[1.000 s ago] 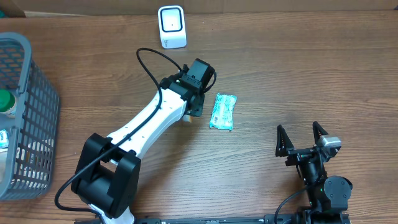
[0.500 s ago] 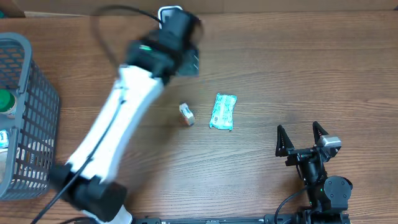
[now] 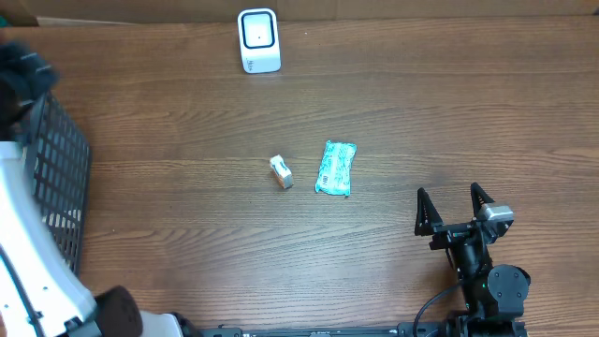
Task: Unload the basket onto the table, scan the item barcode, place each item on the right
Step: 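Release the white pack and withdraw the left gripper, then lower the left gripper into the basket and grasp the green-lidded jar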
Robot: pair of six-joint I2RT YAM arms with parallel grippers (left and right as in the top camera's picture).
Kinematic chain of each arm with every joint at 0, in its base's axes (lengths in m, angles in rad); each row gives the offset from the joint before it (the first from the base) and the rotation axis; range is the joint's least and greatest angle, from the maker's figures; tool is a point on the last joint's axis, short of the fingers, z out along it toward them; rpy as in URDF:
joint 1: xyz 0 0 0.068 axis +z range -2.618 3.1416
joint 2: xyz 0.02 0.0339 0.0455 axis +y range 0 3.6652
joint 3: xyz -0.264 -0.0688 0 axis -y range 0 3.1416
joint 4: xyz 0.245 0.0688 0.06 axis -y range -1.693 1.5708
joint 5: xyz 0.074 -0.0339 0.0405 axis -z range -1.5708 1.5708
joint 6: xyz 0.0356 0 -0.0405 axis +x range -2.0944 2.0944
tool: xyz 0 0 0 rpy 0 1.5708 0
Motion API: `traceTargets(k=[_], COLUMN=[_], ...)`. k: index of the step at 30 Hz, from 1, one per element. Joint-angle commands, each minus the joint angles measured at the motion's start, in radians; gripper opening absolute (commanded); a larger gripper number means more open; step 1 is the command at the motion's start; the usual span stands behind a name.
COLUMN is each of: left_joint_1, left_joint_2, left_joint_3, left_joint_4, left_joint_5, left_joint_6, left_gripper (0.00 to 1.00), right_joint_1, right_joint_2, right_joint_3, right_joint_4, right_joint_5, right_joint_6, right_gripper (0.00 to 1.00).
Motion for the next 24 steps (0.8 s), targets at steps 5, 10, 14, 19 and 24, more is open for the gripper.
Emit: traceTargets(k=[5,10,14,19,24], left_joint_1=[0.251,0.291,0.314,0.310,0.323], left_joint_2=[0.128,0.222,0.263,0.295,0.362], left_joint_3=[0.000,-0.019,-0.095,-0.197,-0.256], left_joint_4=[-0.018,0.019,0.146,0.315,0.423], left_joint_5=[0.082,0.027,0.050,0.053,0.059], left_joint_6=[0.007,0.183,0.280,0.454,0.505], left_gripper=[0.81,0.81,0.81,0.82,0.99], right_joint_1=[0.006,0.006,0.006,0.006,0.006], right_joint_2=[-0.008,-0.008,-0.008,-0.008,-0.008], right_joint_3=[-0.011,-0.011,-0.011,-0.011,-0.011], right_joint_4=[0.005,0.005,0.005,0.005,0.005], right_joint_5=[0.005,0.005,0.005,0.005,0.006], right_joint_6=[0.000,0.000,0.000,0.000,0.000], right_gripper=[1.00,1.00,1.00,1.00,1.00])
